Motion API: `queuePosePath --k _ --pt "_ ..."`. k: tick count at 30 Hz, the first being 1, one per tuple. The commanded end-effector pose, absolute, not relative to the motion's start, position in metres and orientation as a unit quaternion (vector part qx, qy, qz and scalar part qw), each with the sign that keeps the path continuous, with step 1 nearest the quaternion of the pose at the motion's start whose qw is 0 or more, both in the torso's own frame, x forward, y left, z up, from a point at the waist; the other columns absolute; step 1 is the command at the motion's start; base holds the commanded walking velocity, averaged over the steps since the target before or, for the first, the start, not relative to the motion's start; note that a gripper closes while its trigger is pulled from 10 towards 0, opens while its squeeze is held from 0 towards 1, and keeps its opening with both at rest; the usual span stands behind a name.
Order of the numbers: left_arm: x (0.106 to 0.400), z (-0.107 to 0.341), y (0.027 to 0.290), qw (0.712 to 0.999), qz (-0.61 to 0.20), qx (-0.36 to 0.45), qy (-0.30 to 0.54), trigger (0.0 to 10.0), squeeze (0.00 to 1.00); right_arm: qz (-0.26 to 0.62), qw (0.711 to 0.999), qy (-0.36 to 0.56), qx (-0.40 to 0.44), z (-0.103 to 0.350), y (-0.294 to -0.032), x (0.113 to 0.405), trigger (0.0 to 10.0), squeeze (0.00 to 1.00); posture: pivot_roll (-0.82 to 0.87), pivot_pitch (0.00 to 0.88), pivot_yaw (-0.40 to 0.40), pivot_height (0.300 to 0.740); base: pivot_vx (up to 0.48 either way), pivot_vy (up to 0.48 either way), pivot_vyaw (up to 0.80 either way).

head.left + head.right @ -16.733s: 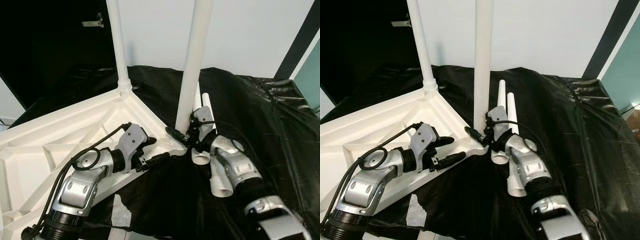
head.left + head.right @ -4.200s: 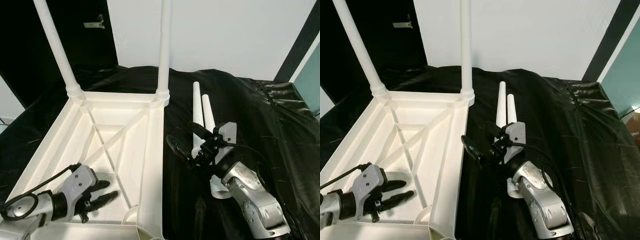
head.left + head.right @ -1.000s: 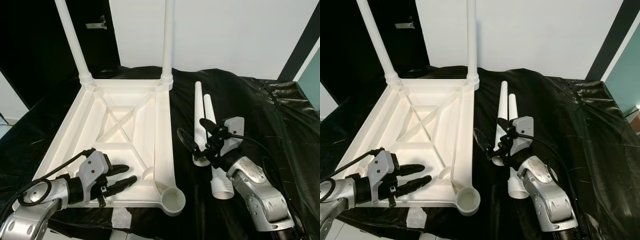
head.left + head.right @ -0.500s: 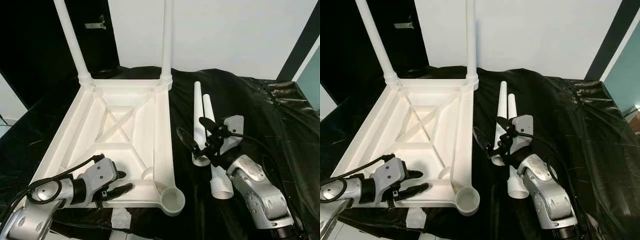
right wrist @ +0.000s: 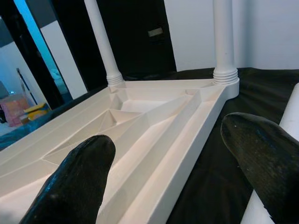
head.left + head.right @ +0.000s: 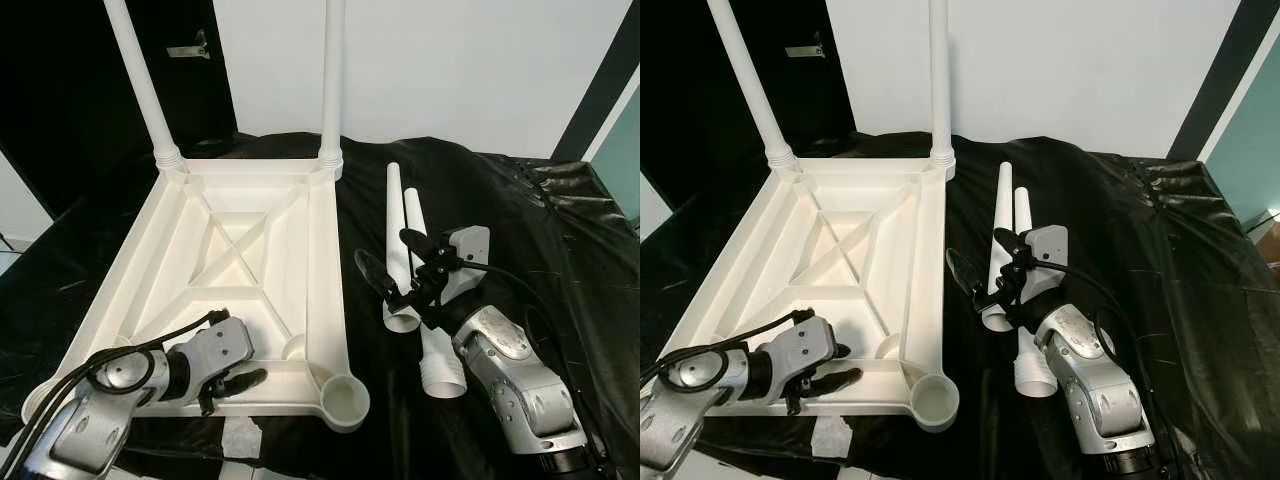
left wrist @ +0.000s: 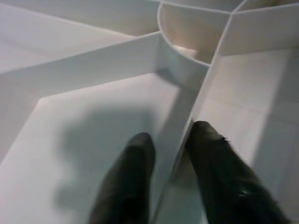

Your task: Building children table

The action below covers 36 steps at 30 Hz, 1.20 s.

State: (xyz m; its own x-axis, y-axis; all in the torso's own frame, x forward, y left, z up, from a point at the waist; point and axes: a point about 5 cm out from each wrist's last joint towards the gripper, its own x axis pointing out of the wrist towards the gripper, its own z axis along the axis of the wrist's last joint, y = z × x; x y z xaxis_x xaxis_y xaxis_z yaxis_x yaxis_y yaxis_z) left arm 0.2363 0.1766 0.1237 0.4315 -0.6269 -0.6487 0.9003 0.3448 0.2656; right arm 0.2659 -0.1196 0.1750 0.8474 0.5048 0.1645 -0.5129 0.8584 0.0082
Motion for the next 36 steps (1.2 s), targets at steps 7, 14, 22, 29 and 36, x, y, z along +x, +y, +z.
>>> queuePosePath --k 7,14,22,29,36 --pt "0.244 0.119 0.177 0.818 -0.422 0.321 0.223 0.0 0.00 0.256 0.963 -0.077 0.025 0.173 -0.120 0.267 10.0 0.00 0.03 0.000 -0.007 0.740 0.000 0.000 0.00" --pt "0.249 0.118 0.175 0.826 -0.401 0.325 0.225 10.0 0.00 0.237 0.968 -0.076 0.025 0.172 -0.122 0.270 10.0 0.00 0.02 0.000 -0.002 0.740 0.000 0.000 0.00" --pt "0.251 0.118 0.174 0.828 -0.399 0.321 0.229 10.0 1.00 0.215 0.974 -0.071 0.023 0.171 -0.125 0.273 10.0 0.00 0.03 0.000 -0.002 0.740 0.000 0.000 0.00" --pt "0.249 0.126 0.166 0.843 -0.412 0.275 0.209 10.0 1.00 0.144 0.988 -0.054 0.004 0.166 -0.138 0.279 10.0 0.00 0.02 0.000 -0.001 0.740 0.000 0.000 0.00" --pt "0.251 0.153 0.135 0.869 -0.429 0.231 0.083 10.0 0.00 0.040 0.999 -0.008 0.001 0.154 -0.149 0.281 10.0 0.00 0.02 0.000 -0.002 0.740 0.000 0.000 0.00"
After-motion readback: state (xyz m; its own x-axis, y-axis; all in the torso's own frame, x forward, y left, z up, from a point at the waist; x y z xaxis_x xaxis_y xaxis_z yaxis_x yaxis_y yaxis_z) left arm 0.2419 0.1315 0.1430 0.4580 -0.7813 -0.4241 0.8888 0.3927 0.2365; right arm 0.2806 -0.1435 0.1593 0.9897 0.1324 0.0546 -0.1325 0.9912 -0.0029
